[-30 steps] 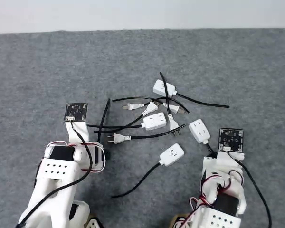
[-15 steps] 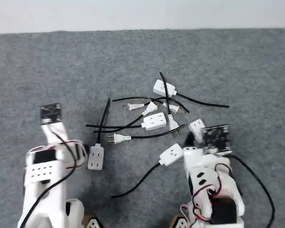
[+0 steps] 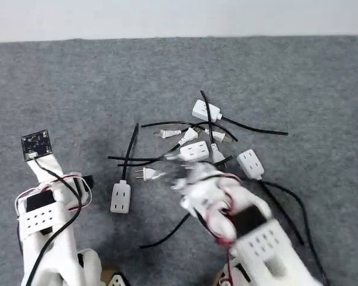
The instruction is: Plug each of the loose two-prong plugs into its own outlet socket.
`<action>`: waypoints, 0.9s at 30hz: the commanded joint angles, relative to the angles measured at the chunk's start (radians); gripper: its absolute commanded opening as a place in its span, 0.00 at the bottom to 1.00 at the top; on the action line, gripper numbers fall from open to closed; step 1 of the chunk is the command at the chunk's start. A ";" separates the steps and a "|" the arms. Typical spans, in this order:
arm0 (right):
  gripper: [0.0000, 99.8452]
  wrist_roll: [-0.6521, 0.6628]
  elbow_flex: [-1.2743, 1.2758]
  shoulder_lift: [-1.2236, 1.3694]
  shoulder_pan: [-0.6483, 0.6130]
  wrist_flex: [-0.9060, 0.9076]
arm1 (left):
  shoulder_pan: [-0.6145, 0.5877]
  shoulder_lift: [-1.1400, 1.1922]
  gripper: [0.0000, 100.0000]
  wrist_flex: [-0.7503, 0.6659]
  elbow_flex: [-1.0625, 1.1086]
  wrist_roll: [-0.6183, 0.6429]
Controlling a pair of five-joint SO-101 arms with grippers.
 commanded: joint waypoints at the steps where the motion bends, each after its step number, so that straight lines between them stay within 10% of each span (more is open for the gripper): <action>1: 0.12 0.089 -0.204 0.317 -0.074 -0.024 | -0.071 -0.023 0.27 -0.063 -0.007 -0.034; 27: 0.12 0.100 -0.718 1.178 -0.024 -0.179 | -0.118 -0.018 0.27 -0.100 -0.007 -0.035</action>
